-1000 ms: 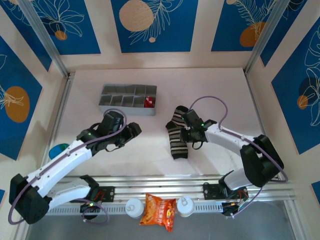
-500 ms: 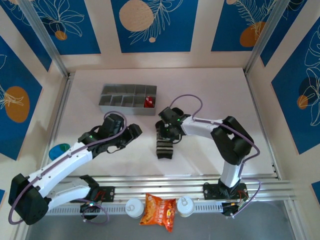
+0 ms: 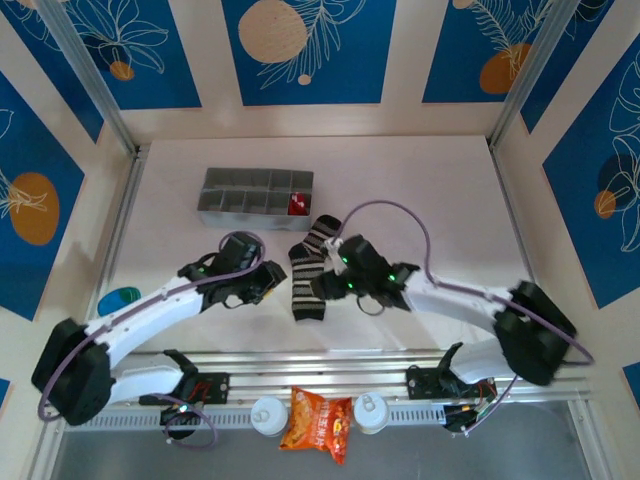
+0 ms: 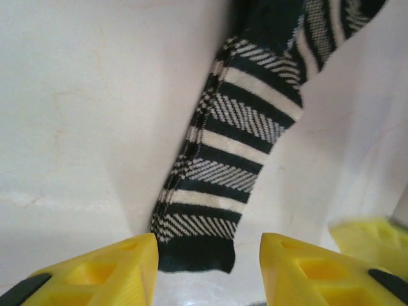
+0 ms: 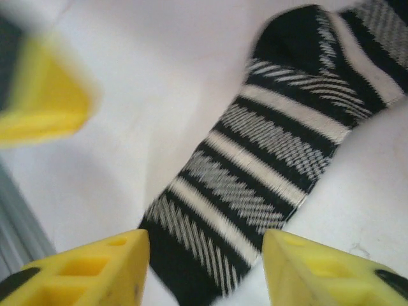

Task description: Roll the socks

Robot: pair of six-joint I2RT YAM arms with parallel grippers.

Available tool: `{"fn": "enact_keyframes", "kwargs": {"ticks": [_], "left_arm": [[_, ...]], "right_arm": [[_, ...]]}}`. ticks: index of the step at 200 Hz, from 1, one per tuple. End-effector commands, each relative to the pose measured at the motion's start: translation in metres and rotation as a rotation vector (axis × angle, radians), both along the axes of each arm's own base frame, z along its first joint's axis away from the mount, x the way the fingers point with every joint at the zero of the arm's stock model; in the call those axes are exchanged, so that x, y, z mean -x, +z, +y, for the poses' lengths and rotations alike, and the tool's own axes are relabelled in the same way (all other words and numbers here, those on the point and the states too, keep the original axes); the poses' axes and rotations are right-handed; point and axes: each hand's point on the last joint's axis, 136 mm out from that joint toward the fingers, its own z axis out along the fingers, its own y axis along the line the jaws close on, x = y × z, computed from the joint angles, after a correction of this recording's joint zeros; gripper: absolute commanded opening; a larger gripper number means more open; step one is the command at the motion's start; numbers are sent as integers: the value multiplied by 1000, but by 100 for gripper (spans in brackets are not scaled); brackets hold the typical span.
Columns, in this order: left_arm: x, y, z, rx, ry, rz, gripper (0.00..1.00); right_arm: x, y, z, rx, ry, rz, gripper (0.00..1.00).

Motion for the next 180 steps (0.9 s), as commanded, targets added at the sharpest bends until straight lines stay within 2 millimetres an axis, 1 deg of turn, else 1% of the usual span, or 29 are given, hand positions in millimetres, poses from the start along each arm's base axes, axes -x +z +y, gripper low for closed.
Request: {"fn": "enact_keyframes", "kwargs": {"ticks": [1,8,16,21,26,31,41,56,70,79,94,109,134,148,165,180], "left_arm": [[-8,4,-25,61,-31,30,45],[-10,0,-30,60,-38,42,44],[-13,-4,-35,60,-45,51,42],[-14,-6,-38,56,-48,59,42],[-16,-8,-40,52,-52,66,42],[-17,-10,-41,46,-53,74,41],[-19,-13,-43,34,-55,84,41],[-20,-16,-43,22,-54,95,41],[-20,-18,-42,14,-46,102,40],[-20,-17,-40,7,-41,98,40],[-19,-14,-35,-6,-33,87,40],[-17,-9,-29,-8,-21,70,40],[-10,-5,-19,-3,2,55,40],[-6,-3,-14,3,14,49,40],[-2,0,-9,12,26,39,40],[5,1,-3,20,40,41,40]], "right_arm": [[29,4,4,71,389,-345,55],[40,0,2,90,470,-373,55],[47,2,3,72,520,-399,58],[56,1,4,59,584,-417,68],[64,-1,6,59,644,-427,80],[66,-5,8,79,670,-434,86],[55,-15,12,172,654,-457,87],[47,-30,17,280,671,-480,87],[48,-41,21,323,726,-505,86],[42,-49,22,369,720,-516,85],[34,-60,22,426,728,-525,77],[25,-66,21,462,711,-534,69],[23,-76,20,498,727,-509,50],[20,-83,20,520,720,-490,44],[16,-91,20,558,716,-466,31],[12,-94,22,569,713,-421,14]]}}
